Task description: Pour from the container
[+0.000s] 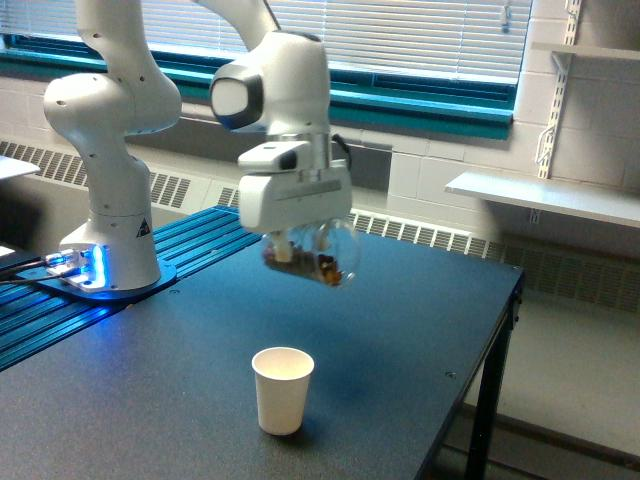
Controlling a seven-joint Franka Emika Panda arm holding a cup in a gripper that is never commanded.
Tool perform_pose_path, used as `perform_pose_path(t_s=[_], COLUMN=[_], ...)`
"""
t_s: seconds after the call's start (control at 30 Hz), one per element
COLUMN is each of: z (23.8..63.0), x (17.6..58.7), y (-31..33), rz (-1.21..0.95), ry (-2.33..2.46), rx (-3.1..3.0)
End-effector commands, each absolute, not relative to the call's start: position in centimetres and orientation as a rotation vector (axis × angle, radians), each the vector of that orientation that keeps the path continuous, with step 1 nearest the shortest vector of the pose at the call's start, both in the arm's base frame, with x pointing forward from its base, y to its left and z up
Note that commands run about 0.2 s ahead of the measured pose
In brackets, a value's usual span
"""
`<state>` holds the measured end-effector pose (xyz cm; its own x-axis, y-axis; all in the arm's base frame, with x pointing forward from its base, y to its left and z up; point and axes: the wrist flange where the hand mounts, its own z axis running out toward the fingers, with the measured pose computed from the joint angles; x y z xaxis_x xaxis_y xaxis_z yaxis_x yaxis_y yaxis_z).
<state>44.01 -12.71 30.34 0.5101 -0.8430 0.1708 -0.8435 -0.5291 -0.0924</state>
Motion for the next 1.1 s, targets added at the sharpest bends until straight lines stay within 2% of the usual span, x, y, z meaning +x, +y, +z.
perform_pose_path(t_s=[0.03,1.1], z=[30.7,27.3], x=[43.3,41.7], y=[-15.1,-18.9], rz=[0.325,0.183], ry=[-1.586,-1.656], rx=[2.687,2.622])
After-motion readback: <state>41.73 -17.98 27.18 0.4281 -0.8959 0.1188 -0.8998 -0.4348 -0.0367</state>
